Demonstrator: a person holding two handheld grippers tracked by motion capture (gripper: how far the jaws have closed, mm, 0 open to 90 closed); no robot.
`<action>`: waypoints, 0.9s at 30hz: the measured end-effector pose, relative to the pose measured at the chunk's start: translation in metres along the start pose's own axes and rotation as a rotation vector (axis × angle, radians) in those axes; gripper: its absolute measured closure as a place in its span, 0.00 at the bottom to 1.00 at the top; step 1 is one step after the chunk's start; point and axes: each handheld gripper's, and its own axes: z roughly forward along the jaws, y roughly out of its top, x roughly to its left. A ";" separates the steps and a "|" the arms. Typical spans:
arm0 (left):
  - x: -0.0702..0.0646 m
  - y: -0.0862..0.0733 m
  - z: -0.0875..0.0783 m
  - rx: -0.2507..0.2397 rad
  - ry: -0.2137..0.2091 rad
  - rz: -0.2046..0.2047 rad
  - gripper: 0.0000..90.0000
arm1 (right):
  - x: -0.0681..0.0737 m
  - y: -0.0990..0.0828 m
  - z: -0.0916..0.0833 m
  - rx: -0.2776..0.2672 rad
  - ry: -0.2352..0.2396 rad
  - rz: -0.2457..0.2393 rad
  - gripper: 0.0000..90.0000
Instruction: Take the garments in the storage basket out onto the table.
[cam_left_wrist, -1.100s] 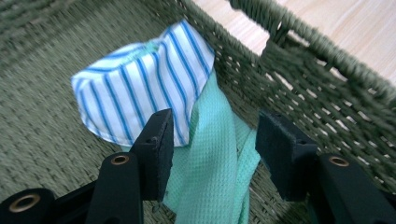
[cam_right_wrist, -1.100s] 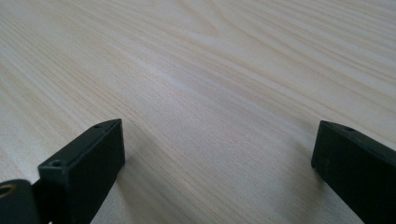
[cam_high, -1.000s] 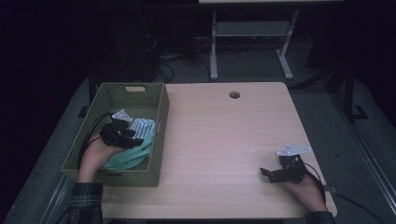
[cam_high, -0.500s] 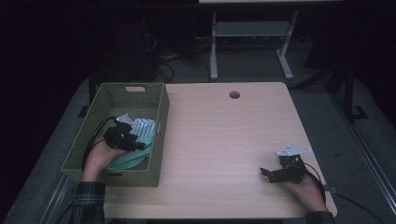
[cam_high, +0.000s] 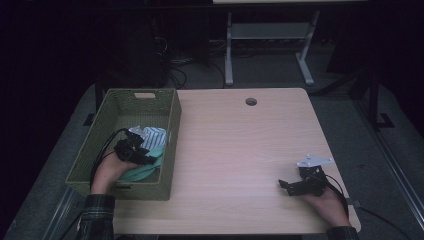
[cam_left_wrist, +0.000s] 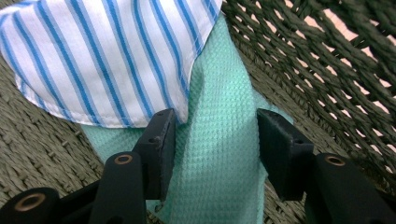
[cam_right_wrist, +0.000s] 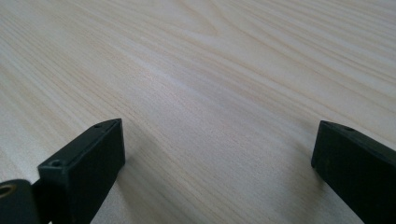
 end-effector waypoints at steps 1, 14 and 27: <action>0.001 0.000 0.000 0.008 -0.007 -0.001 0.56 | 0.000 0.000 0.000 -0.001 -0.001 -0.001 0.03; 0.003 0.001 -0.007 -0.002 -0.031 -0.044 0.91 | 0.000 0.000 0.000 0.000 -0.002 0.000 0.03; 0.004 0.002 -0.041 -0.174 -0.016 -0.086 0.95 | 0.000 0.000 0.000 0.001 -0.002 0.002 0.03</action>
